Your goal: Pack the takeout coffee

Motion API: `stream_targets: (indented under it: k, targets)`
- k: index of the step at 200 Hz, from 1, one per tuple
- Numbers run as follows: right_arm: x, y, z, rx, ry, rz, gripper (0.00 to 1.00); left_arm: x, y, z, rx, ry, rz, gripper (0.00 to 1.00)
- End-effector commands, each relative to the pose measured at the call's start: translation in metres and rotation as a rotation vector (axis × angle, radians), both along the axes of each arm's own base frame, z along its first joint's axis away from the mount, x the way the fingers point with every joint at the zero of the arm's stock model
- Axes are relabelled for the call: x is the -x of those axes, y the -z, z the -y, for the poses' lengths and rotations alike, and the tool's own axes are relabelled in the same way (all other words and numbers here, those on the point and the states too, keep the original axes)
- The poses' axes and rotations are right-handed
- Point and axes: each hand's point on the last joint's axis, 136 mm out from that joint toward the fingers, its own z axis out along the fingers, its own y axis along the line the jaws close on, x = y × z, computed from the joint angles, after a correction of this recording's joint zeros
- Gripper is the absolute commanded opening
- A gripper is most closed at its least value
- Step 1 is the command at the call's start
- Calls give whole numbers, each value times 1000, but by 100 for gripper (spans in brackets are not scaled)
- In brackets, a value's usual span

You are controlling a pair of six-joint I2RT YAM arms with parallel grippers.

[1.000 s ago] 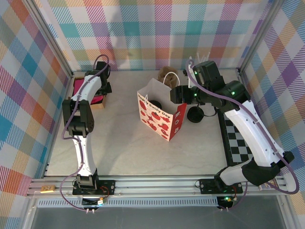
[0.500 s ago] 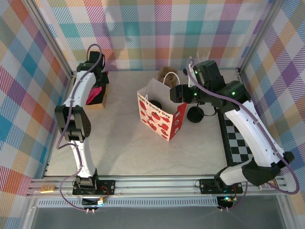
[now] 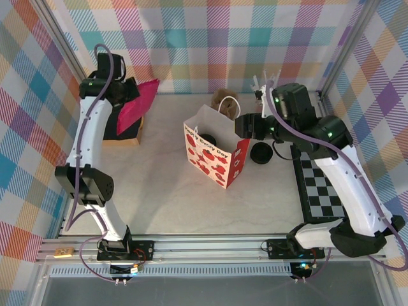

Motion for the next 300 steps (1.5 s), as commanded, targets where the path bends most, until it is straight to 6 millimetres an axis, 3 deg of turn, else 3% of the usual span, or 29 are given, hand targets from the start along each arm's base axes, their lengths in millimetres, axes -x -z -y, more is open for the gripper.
stream_targets:
  k: [1,23,54,81,111,146,185,220,262,300]
  targets:
    - [1,-21,7,-42,28,56,62,20,-72,38,114,97,162,0]
    - [4,-26,10,-58,35,71,61,33,-116,66,185,190,263,0]
    - [11,-31,20,-76,64,94,59,53,-189,88,319,295,448,0]
    - [18,-35,28,-95,85,107,58,74,-240,111,473,405,573,0]
    - [27,-37,38,-122,113,116,57,92,-282,135,685,501,635,0]
    - [35,-36,45,-162,139,116,55,116,-309,174,849,631,632,0]
    - [44,-33,51,-200,156,110,54,135,-327,180,921,692,633,0]
    - [51,-33,57,-216,166,110,53,153,-331,193,977,709,607,0]
    - [56,-32,59,-240,170,109,52,168,-307,230,1014,827,452,0]
    - [62,-28,63,-257,178,98,51,180,-294,232,997,842,379,0]
